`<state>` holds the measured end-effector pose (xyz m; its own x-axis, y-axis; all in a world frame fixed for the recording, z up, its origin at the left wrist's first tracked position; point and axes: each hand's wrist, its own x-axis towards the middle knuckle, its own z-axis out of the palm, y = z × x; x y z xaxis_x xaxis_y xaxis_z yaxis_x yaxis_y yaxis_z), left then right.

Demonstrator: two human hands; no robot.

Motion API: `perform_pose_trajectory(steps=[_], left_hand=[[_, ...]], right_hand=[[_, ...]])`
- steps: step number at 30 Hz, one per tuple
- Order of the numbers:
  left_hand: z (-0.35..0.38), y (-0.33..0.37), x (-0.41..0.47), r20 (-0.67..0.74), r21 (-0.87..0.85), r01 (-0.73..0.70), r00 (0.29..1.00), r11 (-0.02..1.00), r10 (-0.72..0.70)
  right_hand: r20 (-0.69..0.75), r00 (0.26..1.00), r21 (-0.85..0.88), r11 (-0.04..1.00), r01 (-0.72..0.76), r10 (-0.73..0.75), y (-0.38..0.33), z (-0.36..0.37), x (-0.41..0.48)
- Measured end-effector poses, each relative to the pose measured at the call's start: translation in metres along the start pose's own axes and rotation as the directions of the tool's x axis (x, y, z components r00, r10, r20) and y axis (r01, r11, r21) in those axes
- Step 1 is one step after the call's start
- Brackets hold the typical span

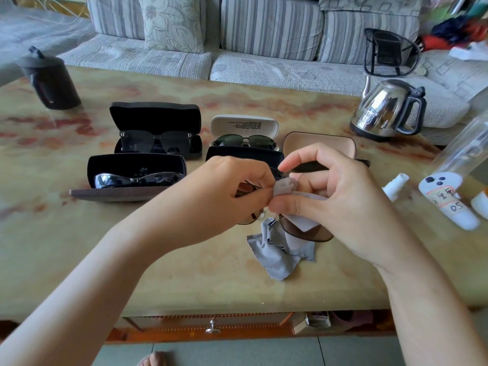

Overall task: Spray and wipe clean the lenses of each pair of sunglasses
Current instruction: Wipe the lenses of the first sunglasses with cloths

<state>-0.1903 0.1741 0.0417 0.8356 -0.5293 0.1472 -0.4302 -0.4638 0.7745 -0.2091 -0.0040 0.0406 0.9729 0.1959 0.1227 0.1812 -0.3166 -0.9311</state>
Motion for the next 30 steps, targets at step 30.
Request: perform_pose_trajectory(steps=[30], left_hand=[[0.007,-0.002,0.0,-0.127,0.26,-0.073,0.986,0.963,0.109]], right_hand=[[0.097,0.993,-0.056,0.996,-0.065,0.07,0.002,-0.005,-0.006]])
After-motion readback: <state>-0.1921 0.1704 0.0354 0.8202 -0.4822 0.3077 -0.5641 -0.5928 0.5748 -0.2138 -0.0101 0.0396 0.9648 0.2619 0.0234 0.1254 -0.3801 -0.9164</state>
